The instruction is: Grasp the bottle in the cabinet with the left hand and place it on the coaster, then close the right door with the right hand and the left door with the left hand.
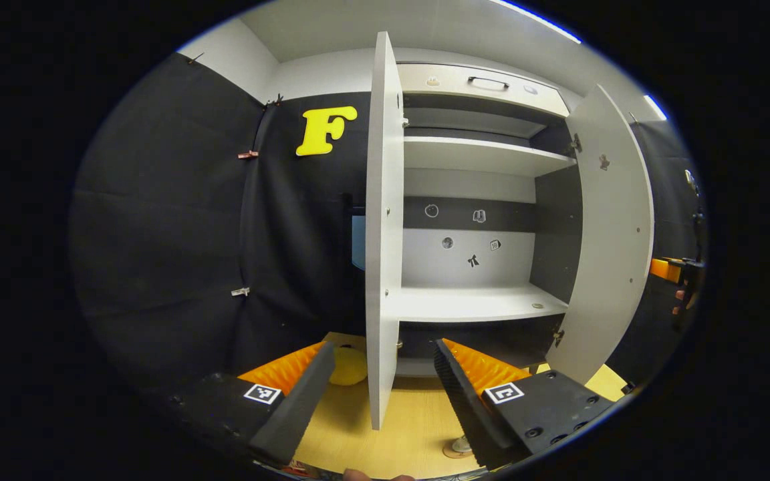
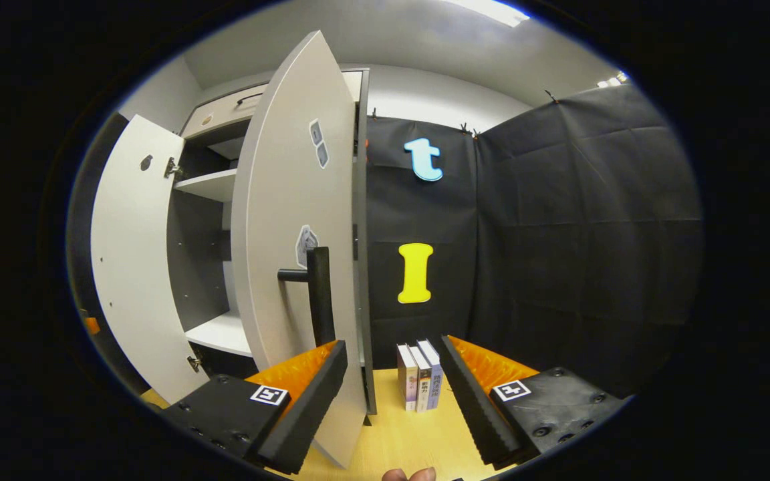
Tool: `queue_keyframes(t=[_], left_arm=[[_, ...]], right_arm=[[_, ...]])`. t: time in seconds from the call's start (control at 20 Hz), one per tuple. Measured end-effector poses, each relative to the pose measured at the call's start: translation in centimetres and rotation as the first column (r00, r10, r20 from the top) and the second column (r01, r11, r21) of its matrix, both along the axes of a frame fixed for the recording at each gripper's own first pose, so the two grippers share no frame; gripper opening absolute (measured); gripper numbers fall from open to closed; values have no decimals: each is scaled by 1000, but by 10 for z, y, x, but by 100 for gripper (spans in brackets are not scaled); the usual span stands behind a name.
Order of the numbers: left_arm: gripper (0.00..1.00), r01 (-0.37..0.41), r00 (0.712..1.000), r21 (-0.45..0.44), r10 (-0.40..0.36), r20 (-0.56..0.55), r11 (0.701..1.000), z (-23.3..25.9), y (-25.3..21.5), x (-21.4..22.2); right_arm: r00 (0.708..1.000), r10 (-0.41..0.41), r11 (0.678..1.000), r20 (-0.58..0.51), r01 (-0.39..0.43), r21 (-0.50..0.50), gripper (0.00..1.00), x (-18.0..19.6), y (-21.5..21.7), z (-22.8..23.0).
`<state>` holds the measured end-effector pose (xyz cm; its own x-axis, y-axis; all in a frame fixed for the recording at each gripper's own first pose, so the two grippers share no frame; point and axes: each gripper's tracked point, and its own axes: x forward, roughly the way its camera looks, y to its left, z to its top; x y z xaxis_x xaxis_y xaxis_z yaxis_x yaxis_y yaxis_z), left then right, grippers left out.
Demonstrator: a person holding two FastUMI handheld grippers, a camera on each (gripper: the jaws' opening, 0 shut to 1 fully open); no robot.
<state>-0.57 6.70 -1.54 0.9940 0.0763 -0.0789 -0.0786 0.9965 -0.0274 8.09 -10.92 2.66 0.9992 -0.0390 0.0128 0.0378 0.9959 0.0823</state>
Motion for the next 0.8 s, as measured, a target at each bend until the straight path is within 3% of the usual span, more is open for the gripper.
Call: queue_keyframes(t=[0.5, 0.8], left_arm=[[95, -35, 999, -14, 35, 7, 999, -1, 21, -6], [95, -66, 998, -23, 66, 6, 998, -3, 38, -3]], right_arm=[[980, 198, 980, -6, -198, -13, 95, 37, 113, 5], [975, 220, 975, 5, -220, 3, 96, 70, 142, 5]])
